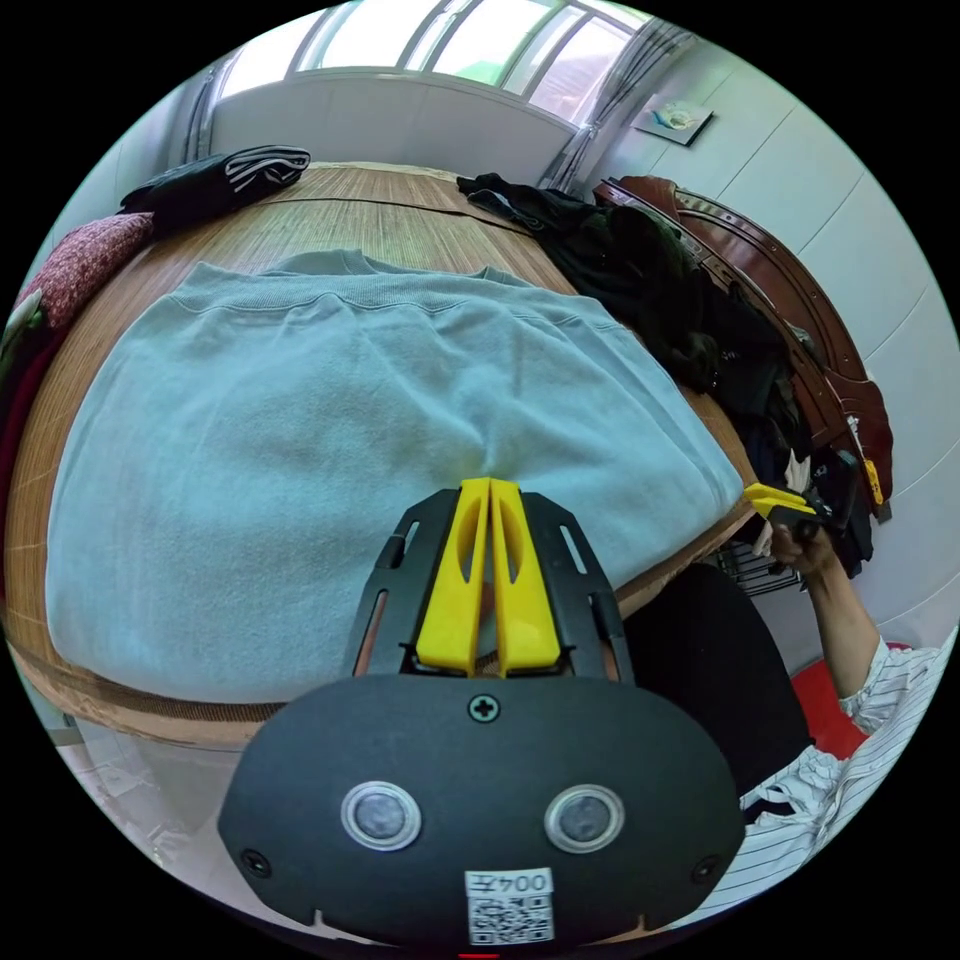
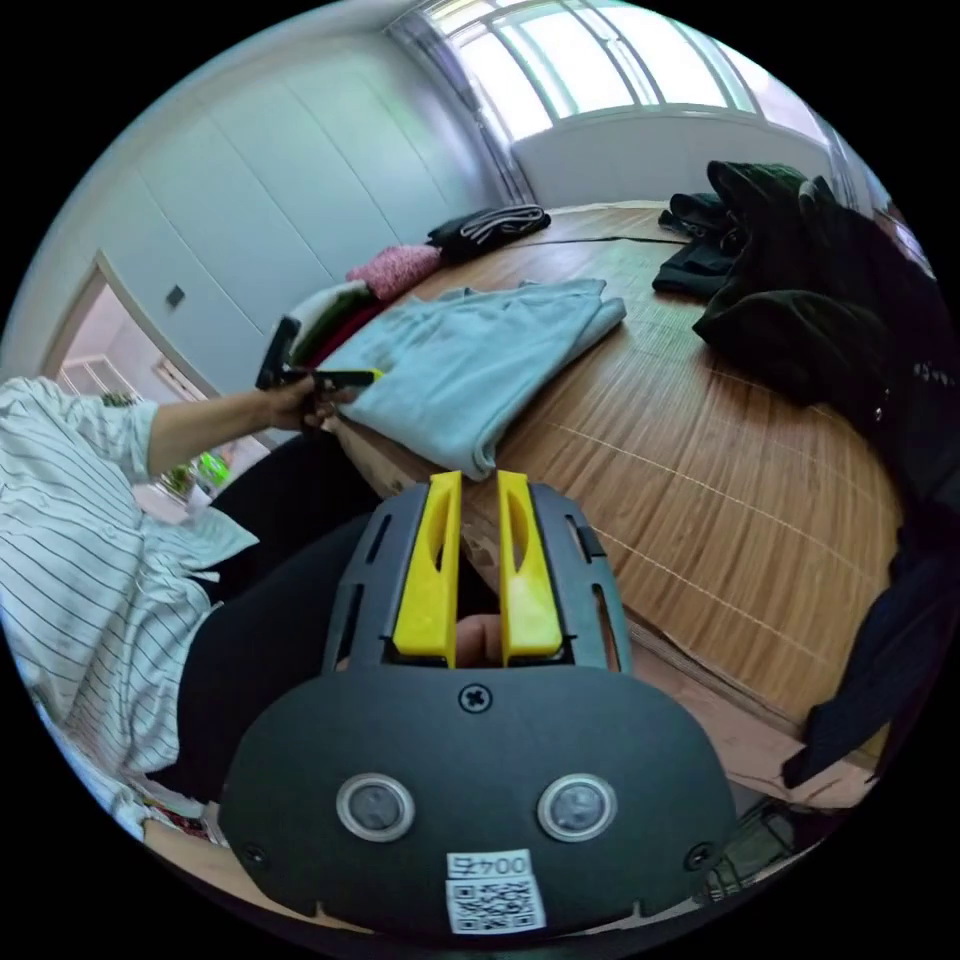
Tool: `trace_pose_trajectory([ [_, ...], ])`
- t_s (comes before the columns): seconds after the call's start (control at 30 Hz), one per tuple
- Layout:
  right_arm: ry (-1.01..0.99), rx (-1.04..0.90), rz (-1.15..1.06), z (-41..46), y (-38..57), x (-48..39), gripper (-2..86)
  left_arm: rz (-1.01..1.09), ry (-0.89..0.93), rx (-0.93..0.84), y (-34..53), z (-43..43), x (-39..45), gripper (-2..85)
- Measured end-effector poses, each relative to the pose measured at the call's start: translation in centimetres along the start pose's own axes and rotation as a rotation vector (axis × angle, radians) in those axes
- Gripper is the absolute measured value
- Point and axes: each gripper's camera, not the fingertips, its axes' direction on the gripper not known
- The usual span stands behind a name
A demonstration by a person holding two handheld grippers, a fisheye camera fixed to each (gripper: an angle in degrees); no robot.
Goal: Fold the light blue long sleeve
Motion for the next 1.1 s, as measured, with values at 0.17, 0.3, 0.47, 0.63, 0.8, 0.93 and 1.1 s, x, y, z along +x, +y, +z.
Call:
trace_pose_trajectory([
  [0.17,0.047,0.012,0.017,2.5,-1.5,-1.3,3.6,-0.005,0.007,-0.002,-1.4,-2.3,3.4,0.5],
  [0.3,0.213,-0.046,-0.047,3.2,-1.8,-2.6,3.0,0.001,0.017,-0.002,-2.5,-4.0,5.8,0.6],
  [0.47,0.208,-0.008,0.152,1.7,-0.8,-2.5,3.5,-0.012,0.034,0.015,-4.1,-7.0,9.7,0.5],
  [0.63,0.404,0.165,0.249,-1.6,-1.7,-5.9,0.8,-0.015,0.03,0.018,-6.1,-10.1,13.6,0.5],
  [0.8,0.585,0.131,0.115,2.4,-6.3,-10.9,-0.6,-0.002,-0.008,0.022,-8.4,-13.7,18.2,0.5],
  [0.93,0.682,-0.102,0.131,8.3,-8.2,-9.7,-0.6,-0.014,0.002,0.031,-10.6,-17.2,21.2,0.6],
  [1.1,0.701,-0.101,0.141,8.6,-7.8,-8.6,-0.3,-0.111,0.107,0.05,-13.6,-22.7,22.8,0.8],
])
